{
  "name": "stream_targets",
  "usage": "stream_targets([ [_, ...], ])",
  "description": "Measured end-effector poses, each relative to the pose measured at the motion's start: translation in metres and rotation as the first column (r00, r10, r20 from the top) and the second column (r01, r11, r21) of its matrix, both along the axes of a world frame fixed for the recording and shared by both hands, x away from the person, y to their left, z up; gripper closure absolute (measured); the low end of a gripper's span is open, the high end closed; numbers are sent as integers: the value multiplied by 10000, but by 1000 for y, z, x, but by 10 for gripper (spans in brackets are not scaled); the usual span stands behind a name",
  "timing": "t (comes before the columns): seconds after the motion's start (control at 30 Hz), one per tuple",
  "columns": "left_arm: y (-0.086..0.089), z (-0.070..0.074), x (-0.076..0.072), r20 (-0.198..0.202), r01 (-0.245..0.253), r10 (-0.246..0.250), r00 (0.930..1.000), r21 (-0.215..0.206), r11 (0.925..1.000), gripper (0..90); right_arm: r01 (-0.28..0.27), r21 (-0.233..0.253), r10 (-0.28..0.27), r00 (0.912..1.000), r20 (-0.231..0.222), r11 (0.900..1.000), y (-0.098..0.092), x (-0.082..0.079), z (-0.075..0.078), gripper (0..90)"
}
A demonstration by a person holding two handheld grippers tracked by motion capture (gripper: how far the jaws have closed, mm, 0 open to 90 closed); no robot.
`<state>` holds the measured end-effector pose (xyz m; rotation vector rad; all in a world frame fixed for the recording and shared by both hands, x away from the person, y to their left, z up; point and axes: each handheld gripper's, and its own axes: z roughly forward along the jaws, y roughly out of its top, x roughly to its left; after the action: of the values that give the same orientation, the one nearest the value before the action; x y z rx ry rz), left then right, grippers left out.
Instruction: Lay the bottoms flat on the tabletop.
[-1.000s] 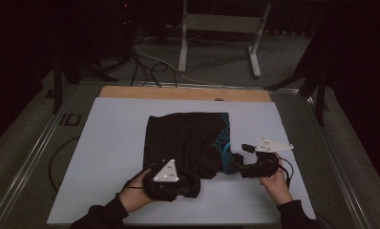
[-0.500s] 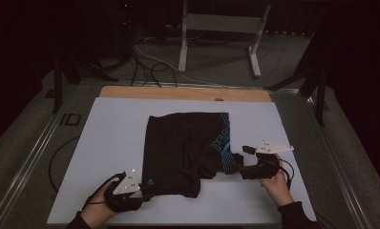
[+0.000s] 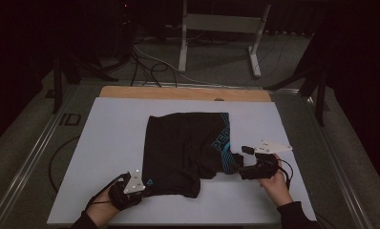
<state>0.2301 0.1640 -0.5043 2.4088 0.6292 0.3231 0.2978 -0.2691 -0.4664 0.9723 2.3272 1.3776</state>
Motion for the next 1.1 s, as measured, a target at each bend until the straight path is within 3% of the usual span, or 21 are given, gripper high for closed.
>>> stream_targets([
  [0.1, 5, 5, 0, -61, -303, 302, 9995, -270, 9992, 882, 21, 10, -21, 10000, 38, 10000, 0, 0, 0, 140],
  [0.23, 5, 6, -4, 71, -118, 119, 9999, -132, 9998, 900, 43, -20, -43, 10000, 17, 10000, -1, 0, 0, 140],
  [0.33, 5, 9, -6, 129, -25, 28, 9999, -256, 9997, 900, 50, 19, -50, 10000, 9, 10000, -1, 0, 0, 140],
  [0.43, 10, 22, -16, 728, 175, -145, 9972, -415, 9990, 900, 76, 22, -76, 10000, -9, 10000, -1, 0, 0, 140],
  [0.57, 17, 28, -23, 1161, 381, -308, 9928, -609, 9974, 900, 75, 24, -75, 10000, -26, 10000, -1, 0, 0, 140],
  [0.6, 23, 28, -27, 1463, 252, -139, 9891, -760, 9968, 900, 74, 22, -74, 10000, -35, 10000, -1, 0, 0, 140],
  [0.67, 32, 29, -28, 1584, 156, 0, 9874, -972, 9951, 900, 63, -19, -63, 10000, -33, 10000, -1, 0, 0, 140],
  [0.77, 41, 29, -29, 1527, 13, 165, 9881, -1156, 9933, 900, 74, 0, -74, 10000, 4, 10000, -1, 0, 0, 140],
  [0.8, 46, 26, -30, 1308, 35, 121, 9913, -1187, 9929, 900, 84, 1, -84, 10000, 8, 10000, -1, 0, 1, 140],
  [0.97, 47, 11, -34, 887, 237, -168, 9959, -770, 9967, 900, 69, 7, -69, 10000, -39, 10000, -1, 0, 0, 140],
  [1.0, 46, 5, -35, 730, 267, -233, 9971, -452, 9986, 900, 66, -34, -66, 10000, -33, 10000, 0, 0, 0, 140],
  [1.1, 45, 4, -34, 616, 317, -290, 9977, -443, 9985, 900, 40, -31, -40, 10000, -18, 10000, 0, 0, 0, 140],
])
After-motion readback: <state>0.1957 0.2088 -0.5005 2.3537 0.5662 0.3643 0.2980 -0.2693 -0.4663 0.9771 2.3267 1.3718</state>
